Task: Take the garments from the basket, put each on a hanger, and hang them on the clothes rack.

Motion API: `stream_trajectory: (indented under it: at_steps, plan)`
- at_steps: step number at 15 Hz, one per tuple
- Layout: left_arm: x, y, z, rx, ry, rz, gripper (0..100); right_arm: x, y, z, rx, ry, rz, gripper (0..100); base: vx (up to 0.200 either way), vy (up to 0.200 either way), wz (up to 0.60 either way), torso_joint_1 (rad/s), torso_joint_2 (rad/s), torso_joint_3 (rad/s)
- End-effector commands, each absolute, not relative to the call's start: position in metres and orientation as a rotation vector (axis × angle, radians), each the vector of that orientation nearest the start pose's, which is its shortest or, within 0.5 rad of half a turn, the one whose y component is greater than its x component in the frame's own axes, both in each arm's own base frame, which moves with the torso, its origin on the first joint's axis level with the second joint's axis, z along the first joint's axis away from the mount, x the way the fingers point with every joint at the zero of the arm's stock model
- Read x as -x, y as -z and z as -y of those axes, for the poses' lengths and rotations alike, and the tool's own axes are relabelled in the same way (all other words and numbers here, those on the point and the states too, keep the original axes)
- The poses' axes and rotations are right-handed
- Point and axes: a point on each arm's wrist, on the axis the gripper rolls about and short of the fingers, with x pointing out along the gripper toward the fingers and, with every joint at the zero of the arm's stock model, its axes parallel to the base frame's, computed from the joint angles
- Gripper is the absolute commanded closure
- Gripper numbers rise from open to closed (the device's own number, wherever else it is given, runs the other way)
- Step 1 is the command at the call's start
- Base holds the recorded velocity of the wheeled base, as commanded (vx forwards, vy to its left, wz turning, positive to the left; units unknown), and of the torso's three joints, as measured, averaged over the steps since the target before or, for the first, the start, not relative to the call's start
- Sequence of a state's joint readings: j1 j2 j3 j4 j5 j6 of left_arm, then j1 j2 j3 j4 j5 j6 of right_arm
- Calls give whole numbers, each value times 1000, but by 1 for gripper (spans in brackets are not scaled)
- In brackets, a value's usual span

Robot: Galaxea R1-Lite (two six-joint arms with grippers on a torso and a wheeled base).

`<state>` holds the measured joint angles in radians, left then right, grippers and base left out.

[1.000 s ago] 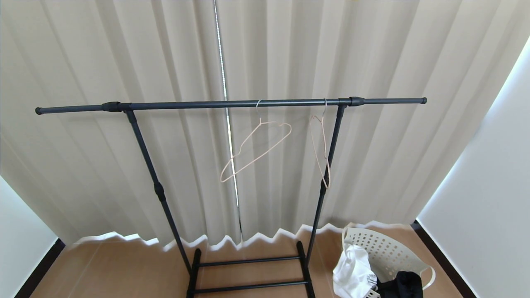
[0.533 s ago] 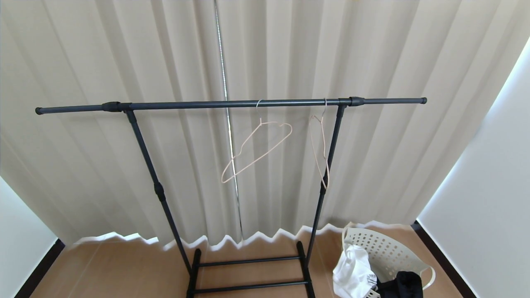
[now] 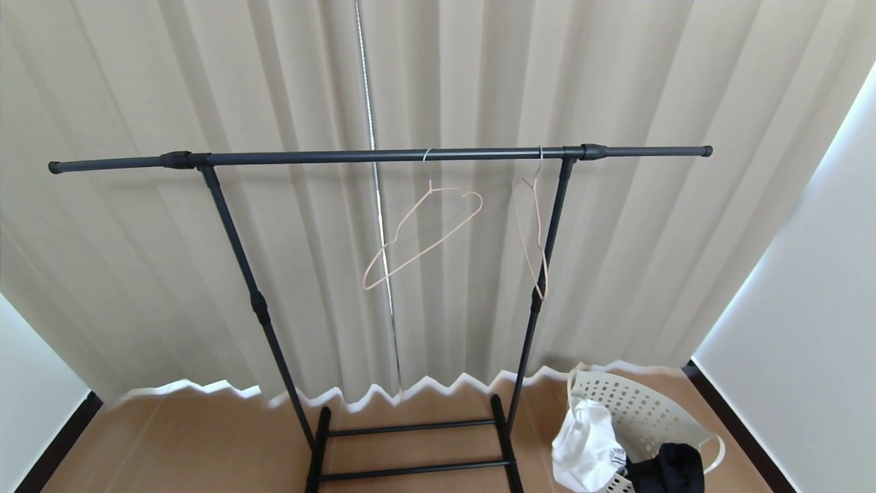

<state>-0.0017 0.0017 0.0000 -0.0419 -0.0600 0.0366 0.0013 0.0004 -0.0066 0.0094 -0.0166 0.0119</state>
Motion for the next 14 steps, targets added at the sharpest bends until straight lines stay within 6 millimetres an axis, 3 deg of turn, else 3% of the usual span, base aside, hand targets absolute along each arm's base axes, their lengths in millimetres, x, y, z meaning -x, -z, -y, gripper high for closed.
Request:
stream_trajectory:
  at_steps: [1,14]
  plan:
    - [23,-80,1,-35,61,42,0,23,-76,0,-12,15,-3,0,0,0,0,-144,354,188]
    - [23,-80,1,-35,61,42,0,23,-76,0,-12,17,-3,0,0,0,0,-154,370,213]
